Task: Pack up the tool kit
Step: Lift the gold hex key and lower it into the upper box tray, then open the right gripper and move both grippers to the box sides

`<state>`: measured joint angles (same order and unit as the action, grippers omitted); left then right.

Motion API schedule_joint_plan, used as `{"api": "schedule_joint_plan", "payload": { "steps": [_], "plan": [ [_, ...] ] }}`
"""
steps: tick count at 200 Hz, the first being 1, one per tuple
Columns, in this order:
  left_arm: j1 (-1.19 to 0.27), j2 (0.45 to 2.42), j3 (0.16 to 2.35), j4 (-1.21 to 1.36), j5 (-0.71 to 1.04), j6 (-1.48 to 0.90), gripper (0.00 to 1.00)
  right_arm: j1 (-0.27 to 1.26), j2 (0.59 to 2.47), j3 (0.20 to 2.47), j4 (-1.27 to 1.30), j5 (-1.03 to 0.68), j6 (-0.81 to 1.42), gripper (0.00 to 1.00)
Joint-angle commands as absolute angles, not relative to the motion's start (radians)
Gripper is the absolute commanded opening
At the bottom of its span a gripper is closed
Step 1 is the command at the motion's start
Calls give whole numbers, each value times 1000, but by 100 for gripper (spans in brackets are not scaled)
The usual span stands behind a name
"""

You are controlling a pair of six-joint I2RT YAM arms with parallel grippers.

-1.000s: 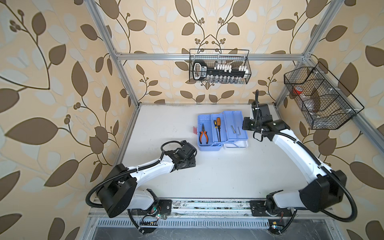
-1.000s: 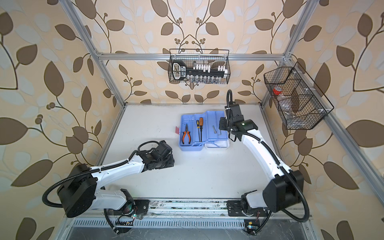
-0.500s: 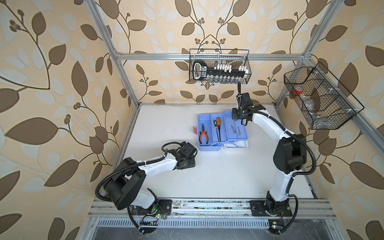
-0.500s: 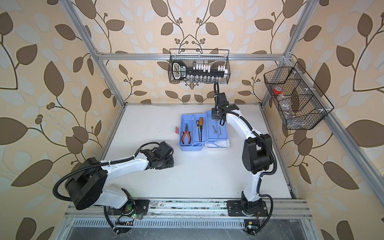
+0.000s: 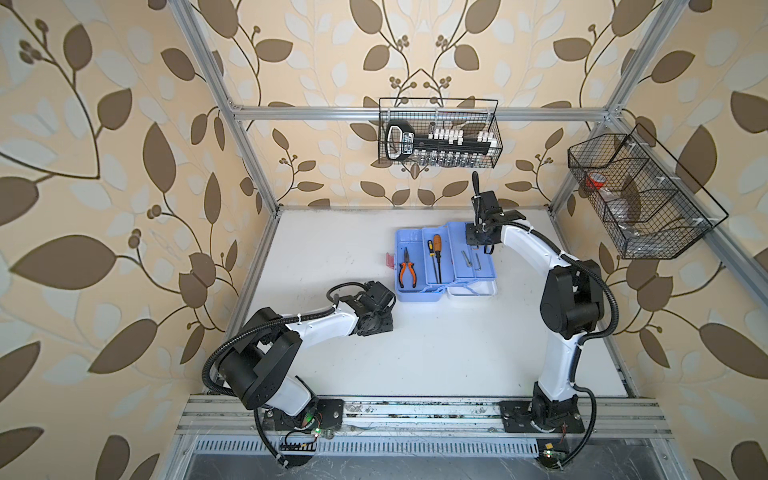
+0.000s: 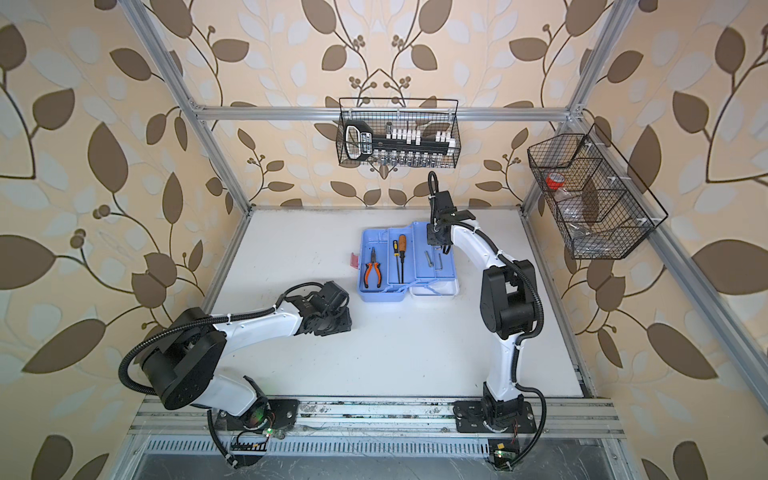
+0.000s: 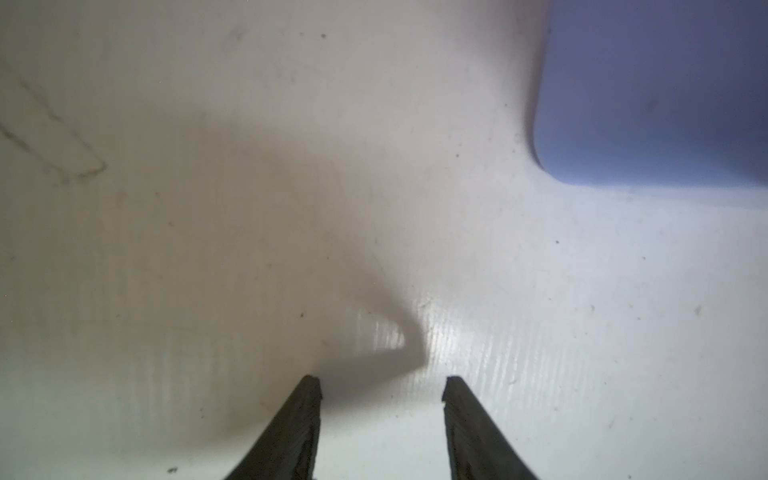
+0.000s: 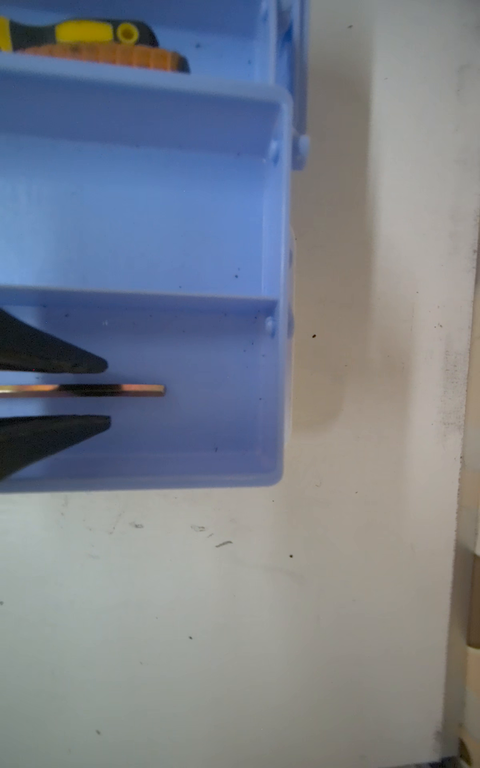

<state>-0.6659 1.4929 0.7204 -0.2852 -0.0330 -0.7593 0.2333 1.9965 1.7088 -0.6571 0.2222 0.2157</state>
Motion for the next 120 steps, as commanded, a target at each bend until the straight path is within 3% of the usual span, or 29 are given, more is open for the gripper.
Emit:
{"api": "schedule_joint_plan", "payload": {
  "steps": [1,66,88,107,120],
  "plan": [
    [-654,1479,719,-307,-22,-756,58,230,1939,1730,-681,180,226,24],
    [-643,1363,755,-362,-46,-757,58,235,1576,1450,-566,164,347,25],
    [-639,1300,768,-381,-81,-768,58,229,1425,1268,-522,189,392,33],
    [-631,1251,779,-384,-111,-771,66,215,1300,1080,-469,192,432,41],
    [-624,1226,784,-378,-125,-772,78,197,1220,967,-433,174,464,45]
  ]
}}
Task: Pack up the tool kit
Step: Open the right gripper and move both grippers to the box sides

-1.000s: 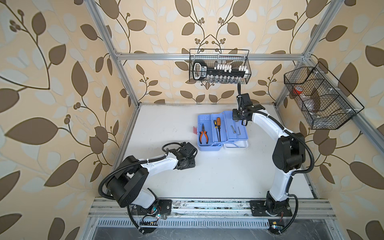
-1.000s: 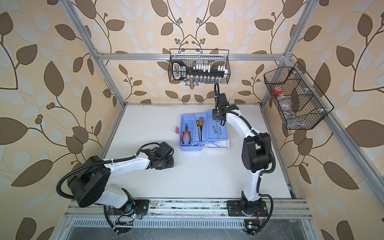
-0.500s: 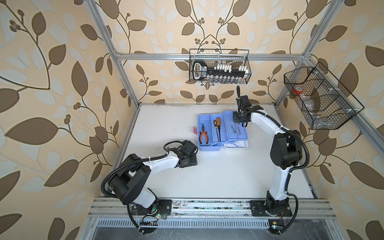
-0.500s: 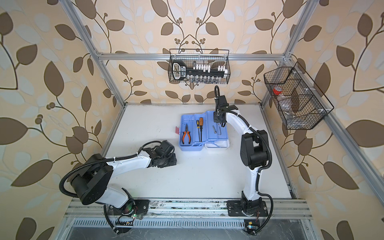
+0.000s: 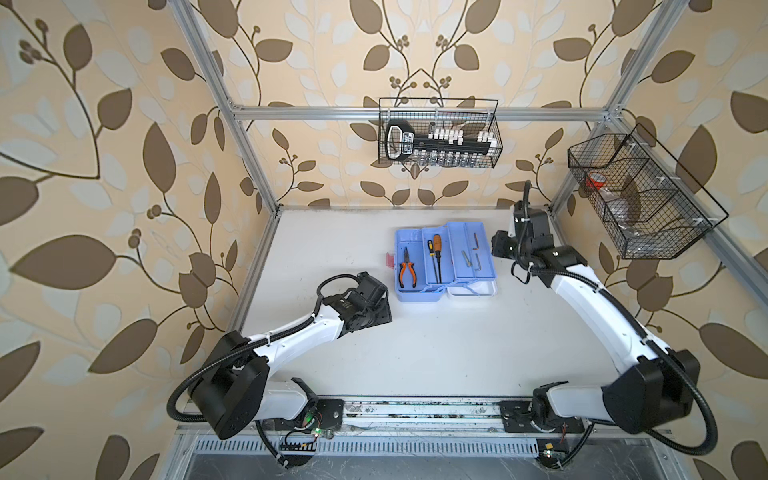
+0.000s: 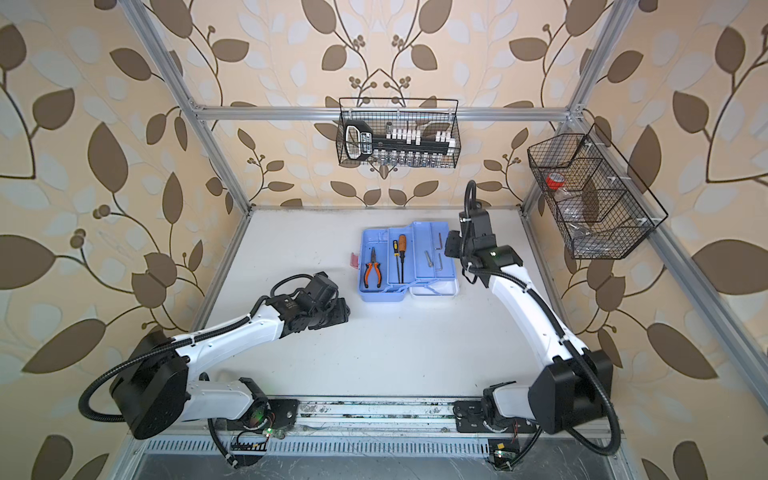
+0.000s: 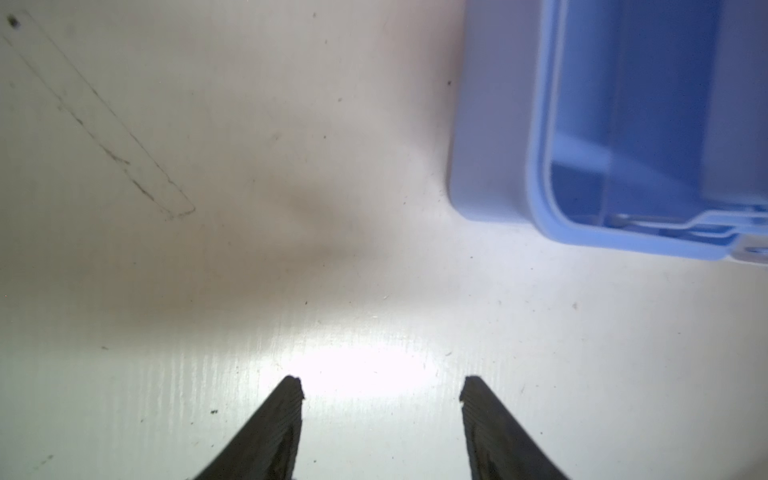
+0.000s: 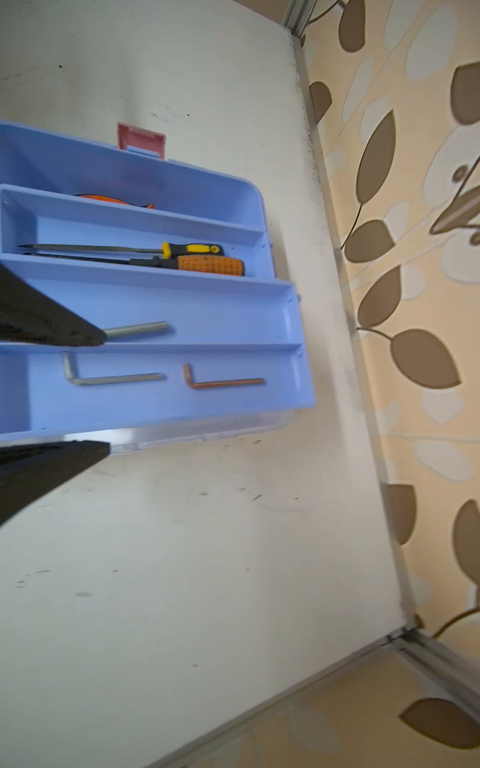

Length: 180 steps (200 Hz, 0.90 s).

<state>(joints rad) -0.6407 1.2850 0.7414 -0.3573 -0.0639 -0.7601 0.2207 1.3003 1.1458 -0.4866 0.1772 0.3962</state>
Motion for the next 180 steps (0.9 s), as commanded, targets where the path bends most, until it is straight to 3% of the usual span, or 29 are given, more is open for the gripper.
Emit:
{"api": "schedule_joint_plan", "payload": {
  "steps": [1,27,61,119,159,164,180],
  "plan": [
    [-623,1224,785,-378,-126,-772,79,195,1213,958,-431,172,466,45],
    [-603,1215,812,-374,-146,-771,99,161,1090,775,-369,109,525,57],
    [-563,1265,847,-355,-117,-776,99,88,1066,627,-259,-17,567,61],
    [-508,1410,902,-275,5,-786,96,1,1242,593,-97,-212,561,56],
    [-500,1475,926,-237,32,-788,95,-8,1376,629,-48,-225,561,56],
    [-499,1479,927,-233,36,-788,95,-9,1391,633,-42,-228,556,50],
    [-495,1496,933,-219,50,-789,96,-9,1443,653,-33,-227,549,47]
  ]
}}
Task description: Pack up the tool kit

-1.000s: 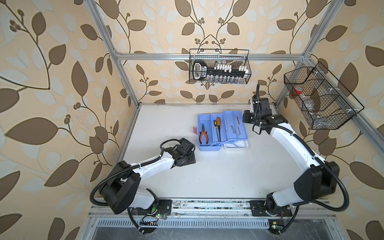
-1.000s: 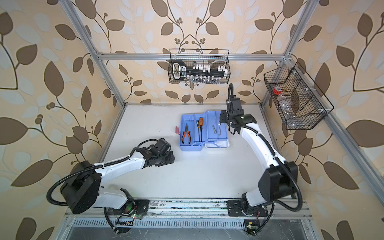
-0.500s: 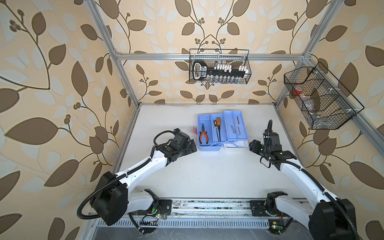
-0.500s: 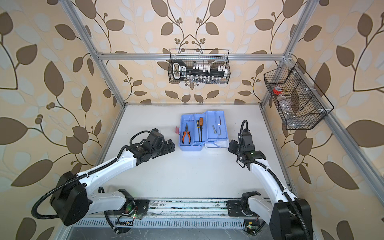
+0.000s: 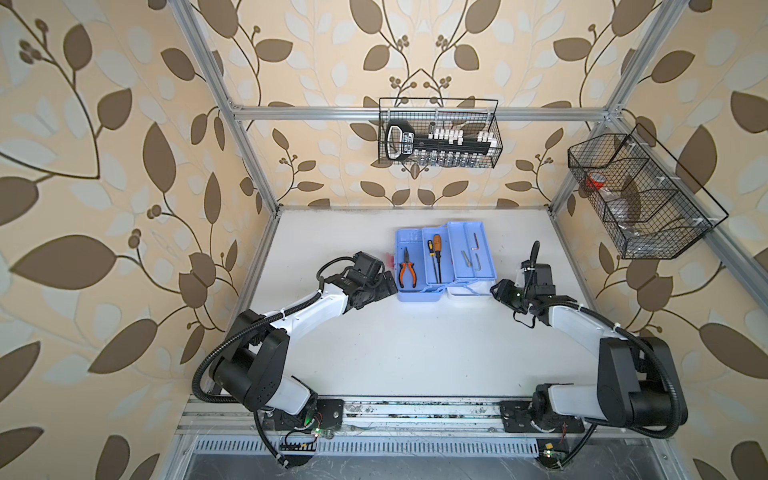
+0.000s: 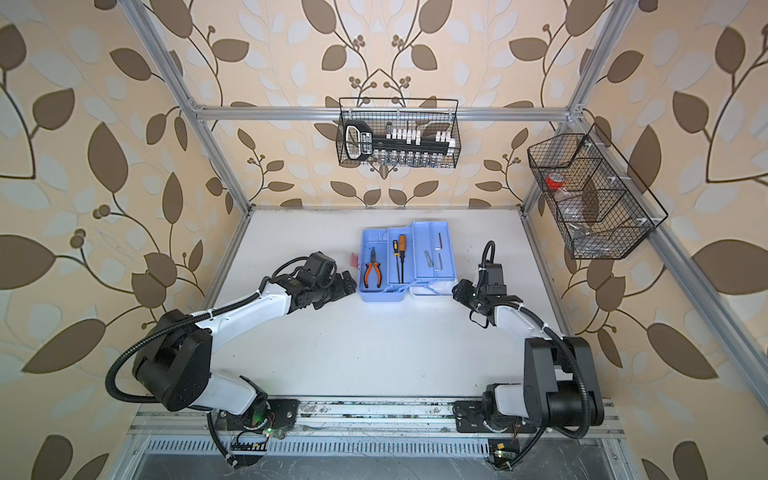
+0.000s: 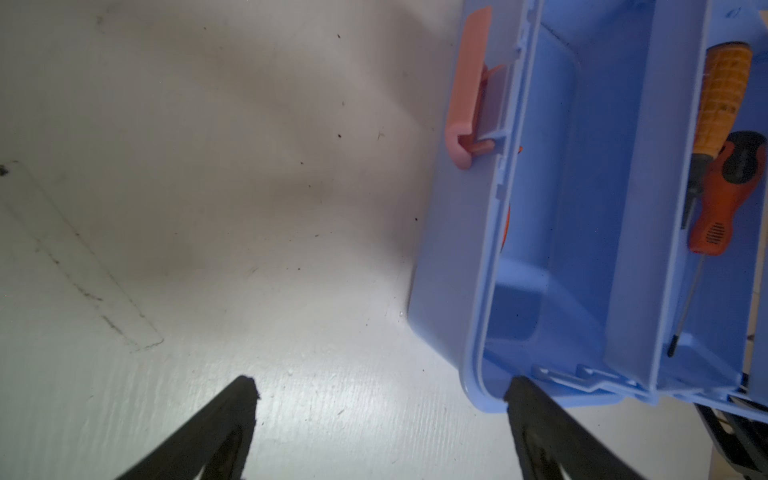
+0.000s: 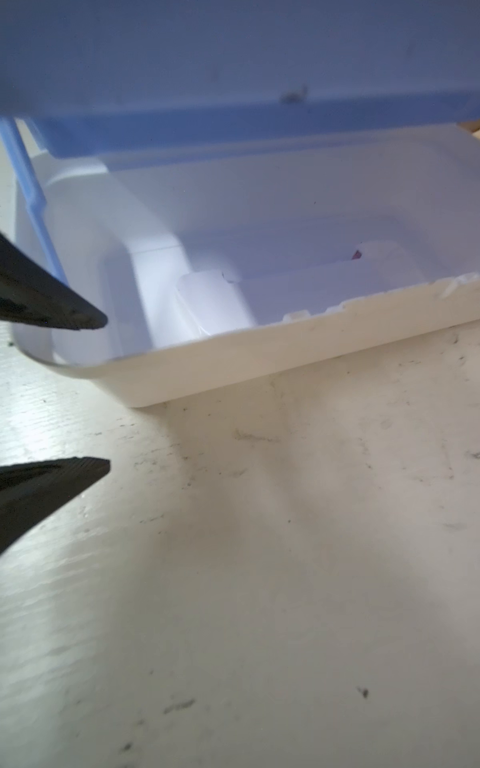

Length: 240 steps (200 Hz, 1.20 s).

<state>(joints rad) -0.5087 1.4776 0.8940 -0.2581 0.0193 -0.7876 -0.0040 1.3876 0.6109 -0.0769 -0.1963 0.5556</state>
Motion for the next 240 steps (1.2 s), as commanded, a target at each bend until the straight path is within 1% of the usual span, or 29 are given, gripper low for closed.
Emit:
{"api": "schedule_joint_plan", "payload": {
  "steps": [1,35,62,118,160,218,240],
  "plan": [
    [-495,1497,934,-218,52,-789,96,-9,1445,654,-33,-226,548,47],
    [-494,1555,959,-198,90,-792,95,-9,1518,699,-42,-213,536,43],
    [-494,1589,973,-187,112,-796,93,-2,1537,733,-62,-190,518,41],
    [-493,1605,966,-153,127,-804,92,21,1593,841,-136,-151,476,31],
    [-494,1611,965,-141,147,-810,91,35,1644,909,-182,-161,439,20],
    [-493,1618,963,-138,156,-812,90,38,1613,920,-211,-125,418,9],
    [-494,1618,960,-138,156,-814,90,38,1588,923,-234,-86,398,7]
  ]
}}
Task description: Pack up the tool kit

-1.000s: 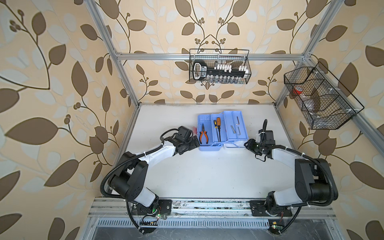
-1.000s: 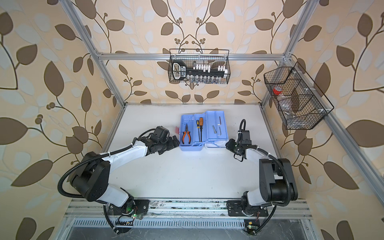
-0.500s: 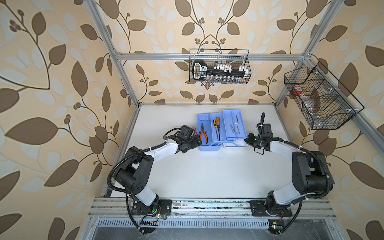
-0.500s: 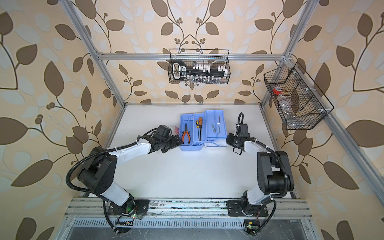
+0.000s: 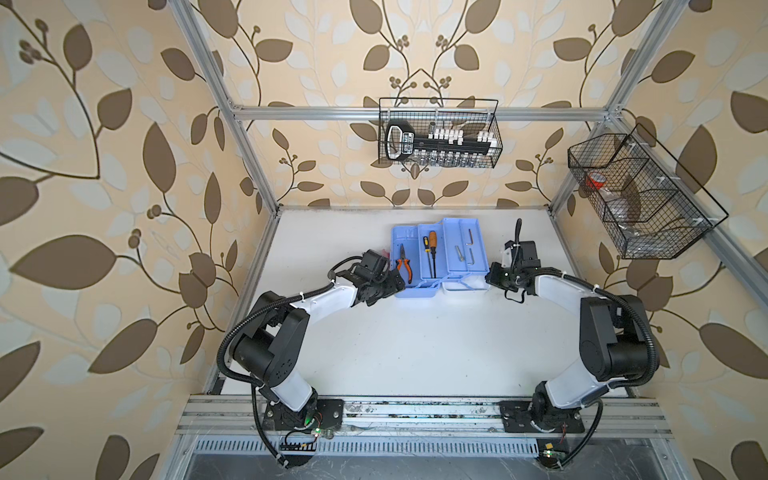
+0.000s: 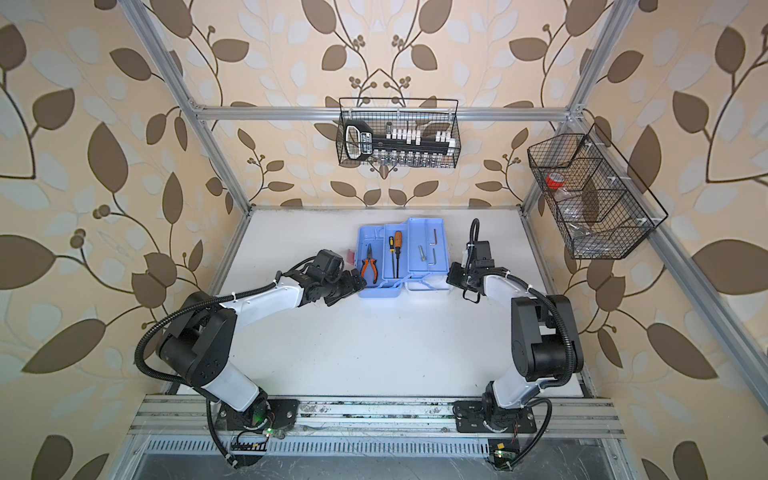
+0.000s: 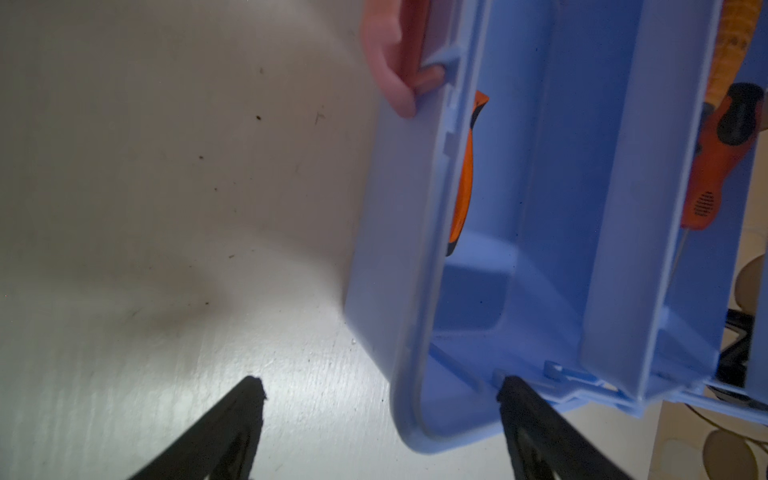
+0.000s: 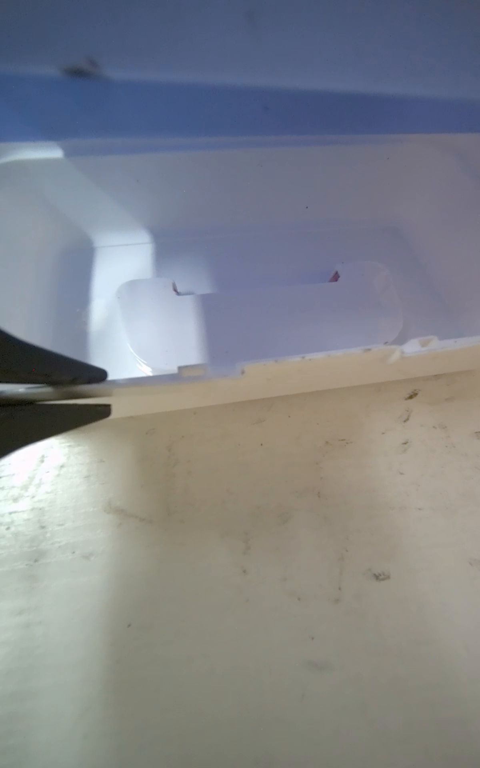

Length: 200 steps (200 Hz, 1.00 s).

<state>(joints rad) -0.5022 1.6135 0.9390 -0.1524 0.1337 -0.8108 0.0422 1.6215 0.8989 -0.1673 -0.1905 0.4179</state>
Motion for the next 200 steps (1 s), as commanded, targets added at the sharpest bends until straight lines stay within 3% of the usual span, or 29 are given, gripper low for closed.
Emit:
{"api": "schedule_joint_plan", "payload": {
  "steps": [1,97,200],
  "plan": [
    [-494,1617,960,-138,156,-814,90,38,1586,923,-235,-85,398,7],
    [-493,1606,940,-120,167,-828,90,81,1440,974,-359,145,327,4],
    [-493,1622,932,-92,197,-836,90,425,1467,1260,-580,715,188,5]
  ]
}}
